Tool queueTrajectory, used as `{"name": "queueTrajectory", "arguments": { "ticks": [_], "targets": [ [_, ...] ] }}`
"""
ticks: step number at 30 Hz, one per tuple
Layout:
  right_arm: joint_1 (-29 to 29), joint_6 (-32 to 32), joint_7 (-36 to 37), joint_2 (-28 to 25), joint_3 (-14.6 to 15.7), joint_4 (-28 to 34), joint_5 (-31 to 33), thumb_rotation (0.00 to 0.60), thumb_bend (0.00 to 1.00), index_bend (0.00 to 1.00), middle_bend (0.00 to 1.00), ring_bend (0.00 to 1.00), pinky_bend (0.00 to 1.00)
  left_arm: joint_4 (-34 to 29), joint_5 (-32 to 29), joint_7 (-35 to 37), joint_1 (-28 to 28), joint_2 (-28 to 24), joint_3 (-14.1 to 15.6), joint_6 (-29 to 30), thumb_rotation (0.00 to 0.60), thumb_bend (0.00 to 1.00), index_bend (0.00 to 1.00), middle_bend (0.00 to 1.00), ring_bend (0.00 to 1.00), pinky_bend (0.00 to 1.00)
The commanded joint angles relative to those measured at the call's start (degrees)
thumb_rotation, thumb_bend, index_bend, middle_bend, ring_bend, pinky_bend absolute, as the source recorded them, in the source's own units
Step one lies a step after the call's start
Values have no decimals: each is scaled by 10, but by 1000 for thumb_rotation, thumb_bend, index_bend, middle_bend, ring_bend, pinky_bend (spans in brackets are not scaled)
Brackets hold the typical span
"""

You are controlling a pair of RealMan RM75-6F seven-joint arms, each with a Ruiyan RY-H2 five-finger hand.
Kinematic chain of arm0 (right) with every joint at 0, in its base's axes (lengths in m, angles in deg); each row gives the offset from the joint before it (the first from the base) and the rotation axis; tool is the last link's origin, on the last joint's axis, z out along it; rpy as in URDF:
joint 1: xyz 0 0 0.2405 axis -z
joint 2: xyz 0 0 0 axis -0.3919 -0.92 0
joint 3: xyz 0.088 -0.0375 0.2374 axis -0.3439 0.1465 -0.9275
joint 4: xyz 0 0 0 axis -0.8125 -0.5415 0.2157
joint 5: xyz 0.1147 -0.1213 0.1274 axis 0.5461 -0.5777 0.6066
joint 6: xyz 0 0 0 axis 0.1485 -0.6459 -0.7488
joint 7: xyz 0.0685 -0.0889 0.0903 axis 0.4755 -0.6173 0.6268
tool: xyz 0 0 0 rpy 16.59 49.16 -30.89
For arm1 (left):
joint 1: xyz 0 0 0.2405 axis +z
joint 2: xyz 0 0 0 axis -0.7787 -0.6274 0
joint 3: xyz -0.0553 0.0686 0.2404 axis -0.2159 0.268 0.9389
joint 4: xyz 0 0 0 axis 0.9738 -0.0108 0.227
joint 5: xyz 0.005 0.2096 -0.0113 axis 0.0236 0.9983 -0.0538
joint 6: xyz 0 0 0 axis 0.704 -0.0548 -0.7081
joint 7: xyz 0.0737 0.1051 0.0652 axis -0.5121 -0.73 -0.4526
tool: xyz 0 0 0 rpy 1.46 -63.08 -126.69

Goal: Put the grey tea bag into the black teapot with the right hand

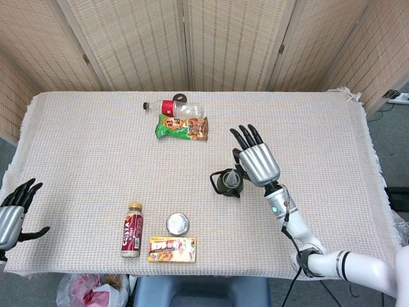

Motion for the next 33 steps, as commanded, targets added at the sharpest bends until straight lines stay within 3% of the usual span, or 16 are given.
{"name": "queueTrajectory", "arguments": {
  "ticks": [1,16,18,21,23,28,33],
  "targets": [
    [4,0,7,5,8,-16,1,600,381,672,98,0,0,0,-1,-2,0,1,0,-1,600,193,0,0,0,177],
    [35,64,137,25,36,-163,34,600,370,659,90,0,0,-1,-14,-24,-10,9,-2,-24,600,192,0,0,0,177],
    [40,79,132,21,43,-170,46,600,333,528,49,0,0,-1,-16,-27,-11,10,-2,-26,600,192,0,0,0,177],
    [44,109,91,1,49,-159,85,600,299,136,0,0,0,-1,-17,-30,-11,10,-2,-27,600,193,0,0,0,177],
    [45,114,61,-12,51,-146,103,600,290,26,0,0,0,-1,-16,-31,-11,10,-2,-26,600,192,0,0,0,177],
    [50,100,13,-60,46,-80,133,600,270,0,0,0,0,-3,-13,-30,-10,10,-1,-23,600,193,0,0,0,177],
    [51,125,39,-132,40,19,127,600,298,0,0,0,0,-6,-8,-28,-8,9,0,-17,600,193,0,0,0,177]
  ]
}}
